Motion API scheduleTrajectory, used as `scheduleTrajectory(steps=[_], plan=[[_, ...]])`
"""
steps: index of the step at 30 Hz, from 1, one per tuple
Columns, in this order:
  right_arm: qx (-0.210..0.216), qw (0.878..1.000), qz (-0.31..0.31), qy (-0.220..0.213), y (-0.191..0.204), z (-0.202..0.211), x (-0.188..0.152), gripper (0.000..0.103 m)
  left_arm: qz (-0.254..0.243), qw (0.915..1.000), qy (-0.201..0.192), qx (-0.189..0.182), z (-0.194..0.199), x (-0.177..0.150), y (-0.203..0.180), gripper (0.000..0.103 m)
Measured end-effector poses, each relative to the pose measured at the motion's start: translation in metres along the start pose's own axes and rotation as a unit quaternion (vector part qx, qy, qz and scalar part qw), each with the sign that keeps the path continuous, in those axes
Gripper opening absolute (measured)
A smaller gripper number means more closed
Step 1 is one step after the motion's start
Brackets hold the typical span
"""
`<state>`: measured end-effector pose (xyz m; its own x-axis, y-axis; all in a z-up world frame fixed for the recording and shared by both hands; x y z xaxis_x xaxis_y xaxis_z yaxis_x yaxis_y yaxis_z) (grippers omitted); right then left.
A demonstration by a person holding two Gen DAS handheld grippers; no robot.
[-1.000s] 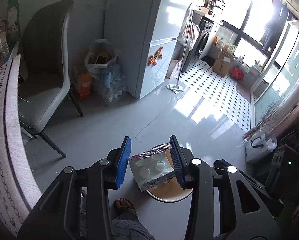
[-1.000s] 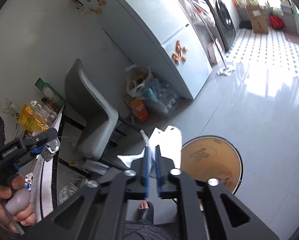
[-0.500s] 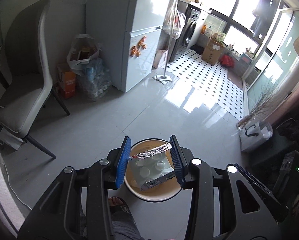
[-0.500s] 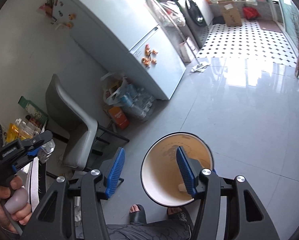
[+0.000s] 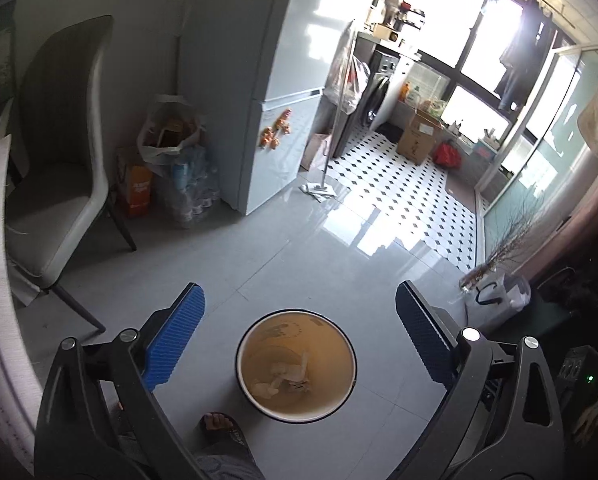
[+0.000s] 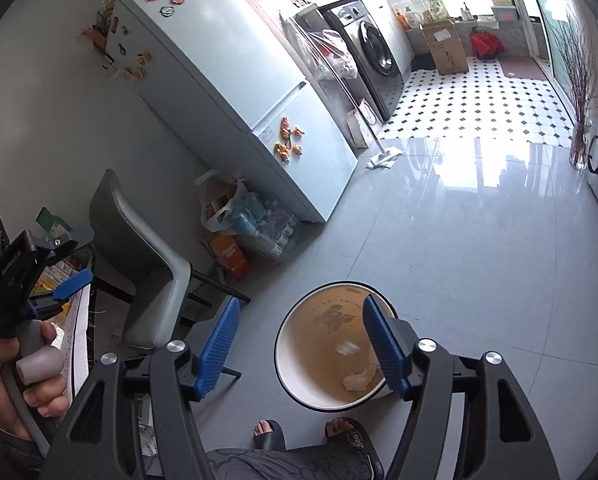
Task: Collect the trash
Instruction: 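Move both open tools back to the table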
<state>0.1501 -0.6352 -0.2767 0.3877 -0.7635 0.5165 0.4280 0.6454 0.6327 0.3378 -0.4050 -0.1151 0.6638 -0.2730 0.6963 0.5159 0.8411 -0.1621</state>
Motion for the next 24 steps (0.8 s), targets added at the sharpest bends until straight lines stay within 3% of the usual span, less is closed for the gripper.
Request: scheduleTrajectory(steps=[4, 8, 13, 24], plan=[[0.012, 1.000, 0.014, -0.008, 0.024, 0.009, -0.003, 0.087, 0.011, 0.9996, -0.017, 0.019, 0.035, -0.007, 0.030, 0.097], [0.033, 0.999, 0.027, -0.012, 0.055, 0.016, -0.010, 0.094, 0.040, 0.9976, -0.034, 0.044, 0.072, -0.017, 0.069, 0.097], [0.061, 0.997, 0.039, -0.005, 0.093, 0.021, -0.021, 0.095, 0.082, 0.9927, -0.058, 0.068, 0.121, -0.039, 0.107, 0.097], [0.109, 0.989, 0.101, 0.017, 0.191, 0.034, -0.067, 0.095, 0.123, 0.9815, -0.097, 0.110, 0.204, -0.076, 0.172, 0.097]])
Point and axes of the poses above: each gripper's, at about its wrist camera, not at the fingertips, and z roughly against the way its jaws point, y to its left, x to its top, the point moved 5 cm from there along -z, roughly the way its jaws point, and after that the axes turned 7 degrees about -z, right-handed, at the moved point
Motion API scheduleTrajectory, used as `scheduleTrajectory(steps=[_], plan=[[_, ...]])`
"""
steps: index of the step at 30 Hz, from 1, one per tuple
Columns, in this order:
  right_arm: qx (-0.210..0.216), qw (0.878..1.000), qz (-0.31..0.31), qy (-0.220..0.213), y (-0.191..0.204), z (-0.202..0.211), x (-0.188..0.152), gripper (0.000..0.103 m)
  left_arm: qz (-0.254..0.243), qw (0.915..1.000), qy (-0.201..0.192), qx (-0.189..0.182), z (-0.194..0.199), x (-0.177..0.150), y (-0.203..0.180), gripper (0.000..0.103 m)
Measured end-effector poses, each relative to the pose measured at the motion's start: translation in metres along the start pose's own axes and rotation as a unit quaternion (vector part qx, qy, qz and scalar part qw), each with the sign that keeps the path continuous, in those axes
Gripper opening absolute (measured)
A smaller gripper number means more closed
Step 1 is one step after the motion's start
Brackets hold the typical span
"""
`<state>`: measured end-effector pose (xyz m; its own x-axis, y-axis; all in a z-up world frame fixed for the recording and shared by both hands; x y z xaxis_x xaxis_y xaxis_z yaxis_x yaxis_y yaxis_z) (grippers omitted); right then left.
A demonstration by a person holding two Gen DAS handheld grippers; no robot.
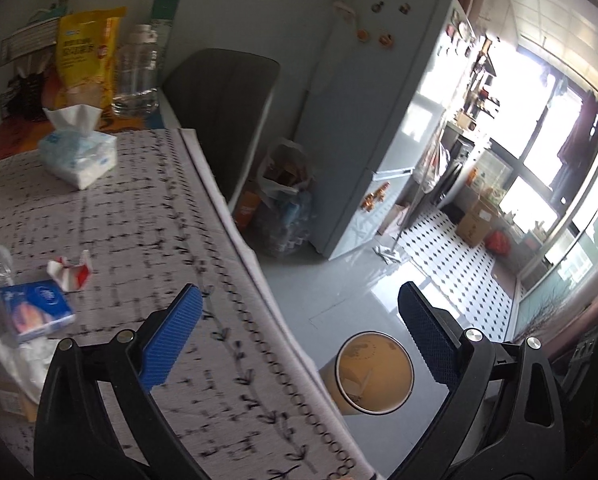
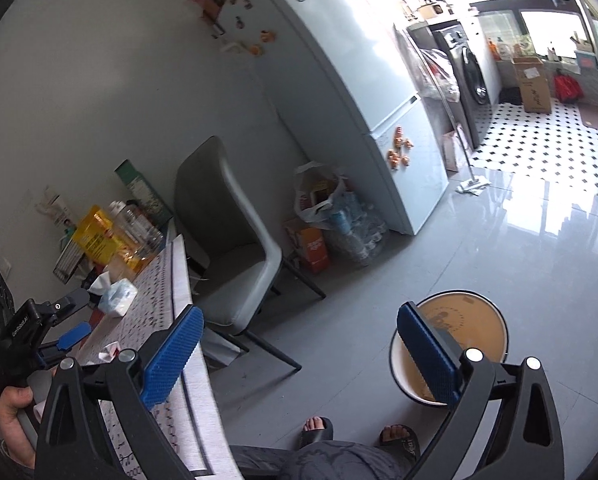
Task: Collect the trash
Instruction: 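Move both open tools back to the table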
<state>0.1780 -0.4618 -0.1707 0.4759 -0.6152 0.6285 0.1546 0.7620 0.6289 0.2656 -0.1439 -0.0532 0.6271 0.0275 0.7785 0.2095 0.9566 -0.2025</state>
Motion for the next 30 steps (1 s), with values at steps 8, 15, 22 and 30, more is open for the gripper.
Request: scheduleTrajectory(steps=[8, 15, 22, 30], plan=[[0.024, 0.999, 0.042, 0.022, 0.061, -0.010, -0.020, 0.095, 0.040, 0.9979, -0.029, 0.042, 0.045, -0.004, 0.066, 0.097], [0.051, 0.994, 0.081, 0.048, 0.117, -0.021, -0.043, 0.095, 0.087, 0.9912, -0.055, 0.083, 0.085, -0.015, 0.130, 0.097], [0.069, 0.988, 0.114, 0.073, 0.173, -0.037, -0.069, 0.095, 0.139, 0.9824, -0.059, 0.110, 0.102, -0.032, 0.193, 0.097], [0.080, 0.981, 0.149, 0.099, 0.220, -0.052, -0.098, 0.095, 0.190, 0.9725, -0.052, 0.124, 0.109, -0.052, 0.251, 0.097]])
Point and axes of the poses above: each gripper's, at about its wrist camera, not at the fingertips, and z roughly against the way its jaws point, y to its left, x to its top, the point moved 5 cm from there along -z, roughly the way its jaws point, and after that the axes turned 7 degrees about -z, right-handed, at the moved point
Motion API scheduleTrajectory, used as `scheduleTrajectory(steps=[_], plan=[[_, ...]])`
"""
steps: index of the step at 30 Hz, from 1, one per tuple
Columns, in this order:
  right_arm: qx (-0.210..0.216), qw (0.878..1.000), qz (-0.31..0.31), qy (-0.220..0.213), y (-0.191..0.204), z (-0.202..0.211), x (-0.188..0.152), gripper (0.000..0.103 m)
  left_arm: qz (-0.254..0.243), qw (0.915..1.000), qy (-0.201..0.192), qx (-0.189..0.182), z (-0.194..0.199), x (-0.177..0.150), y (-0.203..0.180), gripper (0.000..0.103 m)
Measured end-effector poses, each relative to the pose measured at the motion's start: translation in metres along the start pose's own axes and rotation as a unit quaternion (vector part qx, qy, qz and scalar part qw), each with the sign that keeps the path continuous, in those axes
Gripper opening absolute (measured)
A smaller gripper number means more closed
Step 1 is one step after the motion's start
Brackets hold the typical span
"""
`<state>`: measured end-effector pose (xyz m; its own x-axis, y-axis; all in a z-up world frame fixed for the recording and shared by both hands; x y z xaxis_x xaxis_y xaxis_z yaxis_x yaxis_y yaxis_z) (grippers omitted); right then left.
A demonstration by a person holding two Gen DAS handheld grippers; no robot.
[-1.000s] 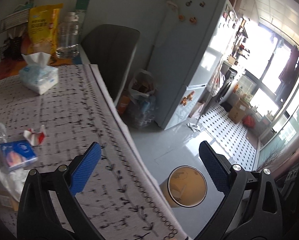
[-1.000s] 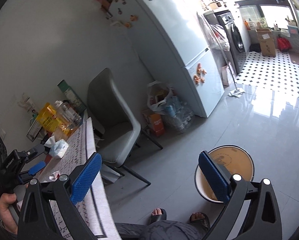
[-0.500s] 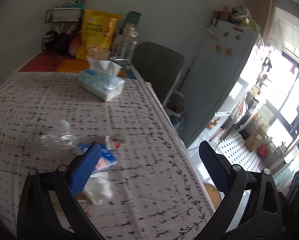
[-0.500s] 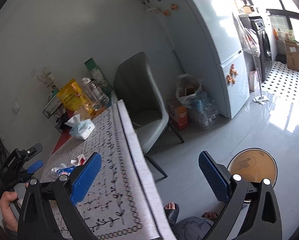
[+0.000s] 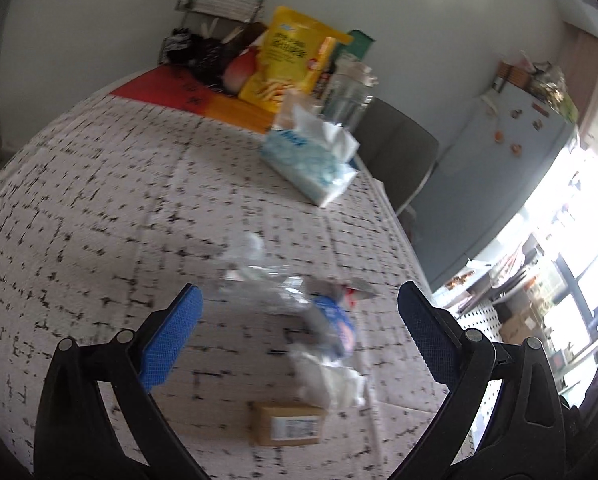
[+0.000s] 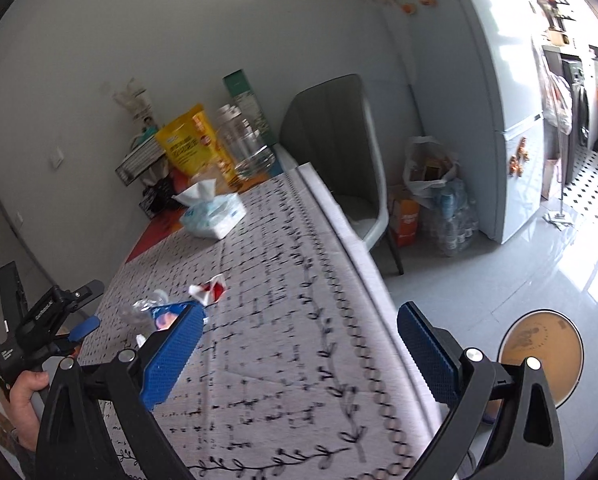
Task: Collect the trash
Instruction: 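Move both open tools back to the table, then grasp the clear plastic bottle with the left tool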
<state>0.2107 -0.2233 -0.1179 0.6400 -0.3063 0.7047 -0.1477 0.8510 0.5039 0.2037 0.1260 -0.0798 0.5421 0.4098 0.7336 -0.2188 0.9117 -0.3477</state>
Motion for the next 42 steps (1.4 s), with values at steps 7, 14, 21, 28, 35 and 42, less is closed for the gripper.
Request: scheduleTrajectory(steps=[7, 14, 21, 28, 35, 42], plan=[[0.012, 0.999, 0.023, 0.021, 0.037, -0.023, -0.010, 0.095, 0.029, 0.9995, 0.009, 0.009, -0.006, 0.000, 0.035, 0.097], [0.015, 0.998, 0.037, 0.038, 0.056, -0.038, -0.020, 0.095, 0.051, 0.9984, 0.021, 0.006, -0.019, 0.000, 0.050, 0.097], [0.006, 0.999, 0.023, 0.034, 0.045, -0.035, -0.019, 0.095, 0.051, 0.9978, 0.041, -0.005, -0.043, -0.001, 0.035, 0.097], [-0.008, 1.000, 0.008, 0.021, 0.023, -0.024, -0.008, 0.095, 0.059, 0.9971, 0.037, 0.030, -0.064, -0.005, 0.023, 0.097], [-0.013, 1.000, 0.006, 0.020, 0.019, -0.022, -0.005, 0.095, 0.031, 0.9973, 0.038, 0.054, -0.071, -0.007, 0.015, 0.097], [-0.005, 0.999, 0.021, 0.034, 0.038, -0.033, -0.012, 0.095, 0.019, 0.9969, 0.050, 0.057, -0.078, -0.007, 0.020, 0.071]])
Point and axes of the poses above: each gripper's, at about its wrist camera, not at the fingertips, and z roughly against the way its jaws point, y to its left, x to its top, the point moved 5 cm from there along -z, roughly the way its jaws point, and after that the axes turned 7 degrees about -z, right-handed, at the moved point
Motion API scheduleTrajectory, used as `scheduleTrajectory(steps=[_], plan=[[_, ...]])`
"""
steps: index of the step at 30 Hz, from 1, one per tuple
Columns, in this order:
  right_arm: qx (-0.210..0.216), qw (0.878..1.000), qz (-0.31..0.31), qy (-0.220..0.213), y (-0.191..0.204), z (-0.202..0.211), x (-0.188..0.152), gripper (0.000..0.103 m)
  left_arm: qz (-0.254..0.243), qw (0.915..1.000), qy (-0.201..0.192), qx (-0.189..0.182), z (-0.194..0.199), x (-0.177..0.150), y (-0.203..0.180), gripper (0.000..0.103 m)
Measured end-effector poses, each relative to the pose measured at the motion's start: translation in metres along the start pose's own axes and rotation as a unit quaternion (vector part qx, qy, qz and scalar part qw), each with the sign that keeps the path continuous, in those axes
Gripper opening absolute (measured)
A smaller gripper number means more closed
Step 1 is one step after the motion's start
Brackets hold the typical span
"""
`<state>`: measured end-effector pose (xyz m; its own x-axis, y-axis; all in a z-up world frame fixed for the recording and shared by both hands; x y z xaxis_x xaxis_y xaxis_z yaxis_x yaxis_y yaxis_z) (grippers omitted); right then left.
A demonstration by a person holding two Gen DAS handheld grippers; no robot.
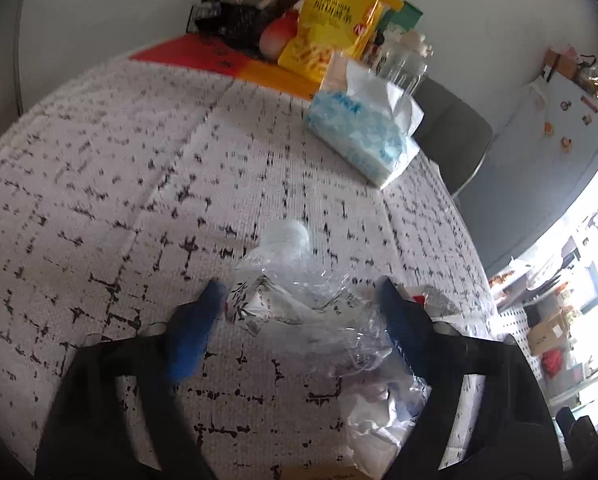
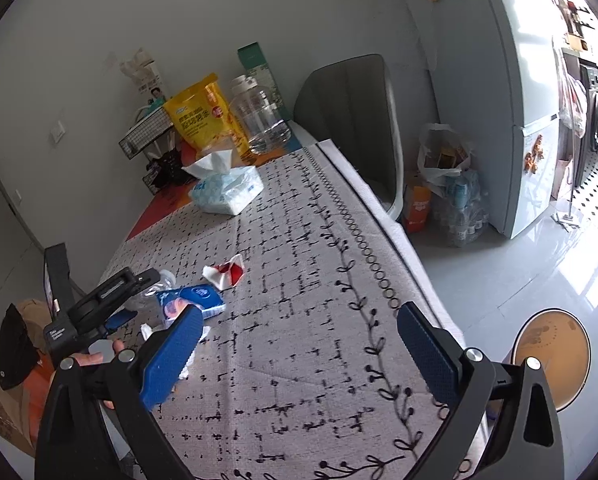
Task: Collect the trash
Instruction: 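Grasp the clear plastic bottle with the left tool, then grasp the blue tissue wrapper with the right tool while the left tool holds the bottle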
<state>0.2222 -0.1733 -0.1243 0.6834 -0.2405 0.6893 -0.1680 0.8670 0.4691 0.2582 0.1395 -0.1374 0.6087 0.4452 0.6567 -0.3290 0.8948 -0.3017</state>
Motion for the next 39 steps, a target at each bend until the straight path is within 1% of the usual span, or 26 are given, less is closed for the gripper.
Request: scheduleTrajectory(steps=[2, 4, 6, 10, 16, 20, 23, 26, 30, 31, 32, 33, 35, 36, 38, 39], plan=[[0.003, 1.000, 0.007, 0.004, 0.008, -0.003, -0.002, 0.095, 0.007, 0.9999, 0.006, -0.014, 0.004, 0.000, 0.003, 0.071], [0.006, 1.000, 0.015, 0.007, 0.017, -0.007, -0.004, 0.095, 0.004, 0.9998, -0.005, -0.018, 0.015, 0.004, 0.007, 0.071], [0.010, 1.000, 0.023, 0.013, 0.027, -0.013, -0.005, 0.095, 0.001, 0.9997, -0.018, -0.017, 0.027, 0.009, 0.015, 0.071], [0.025, 0.998, 0.048, 0.033, 0.056, -0.033, -0.013, 0.095, 0.017, 0.9991, -0.038, -0.006, 0.046, 0.017, 0.041, 0.071], [0.037, 0.993, 0.094, 0.067, 0.099, -0.065, -0.023, 0.095, 0.049, 0.9975, -0.051, 0.003, 0.062, 0.016, 0.079, 0.071], [0.033, 0.986, 0.140, 0.088, 0.126, -0.086, -0.028, 0.095, 0.066, 0.9963, -0.055, 0.007, 0.067, 0.014, 0.099, 0.071], [0.019, 0.979, 0.171, 0.106, 0.142, -0.103, -0.030, 0.095, 0.078, 0.9952, -0.058, 0.009, 0.071, 0.011, 0.110, 0.071], [0.014, 0.976, 0.180, 0.119, 0.148, -0.114, -0.031, 0.092, 0.085, 0.9945, -0.061, 0.010, 0.075, 0.008, 0.117, 0.071], [-0.006, 0.973, 0.182, 0.141, 0.149, -0.136, -0.033, 0.088, 0.088, 0.9939, -0.066, 0.012, 0.080, 0.006, 0.122, 0.071], [-0.010, 0.972, 0.182, 0.147, 0.149, -0.141, -0.034, 0.084, 0.089, 0.9938, -0.065, 0.013, 0.081, 0.005, 0.124, 0.071], [-0.016, 0.971, 0.183, 0.155, 0.148, -0.147, -0.036, 0.077, 0.090, 0.9938, -0.064, 0.013, 0.080, 0.004, 0.124, 0.071], [-0.020, 0.969, 0.185, 0.163, 0.147, -0.151, -0.038, 0.073, 0.091, 0.9938, -0.063, 0.012, 0.080, 0.004, 0.124, 0.071], [-0.020, 0.967, 0.183, 0.174, 0.145, -0.155, -0.040, 0.056, 0.090, 0.9939, -0.063, 0.010, 0.081, 0.003, 0.123, 0.071], [-0.015, 0.968, 0.179, 0.177, 0.144, -0.154, -0.040, 0.052, 0.089, 0.9940, -0.063, 0.009, 0.081, 0.003, 0.122, 0.071], [-0.002, 0.970, 0.172, 0.174, 0.142, -0.149, -0.039, 0.036, 0.087, 0.9942, -0.064, 0.004, 0.082, 0.002, 0.118, 0.071], [0.007, 0.971, 0.168, 0.172, 0.141, -0.144, -0.037, 0.032, 0.085, 0.9943, -0.064, 0.002, 0.083, 0.002, 0.115, 0.071]])
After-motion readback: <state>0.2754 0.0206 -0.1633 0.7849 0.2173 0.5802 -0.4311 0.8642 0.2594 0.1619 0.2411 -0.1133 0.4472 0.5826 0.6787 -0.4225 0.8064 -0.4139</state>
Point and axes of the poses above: each gripper's, at about its wrist camera, not at the fingertips, and z roughly against the way its jaws point, y to its left, x to its top, the point moved 5 cm from there along -z, roughly the way its jaws point, and after that the axes turned 7 degrees about -z, right-handed, at the moved point
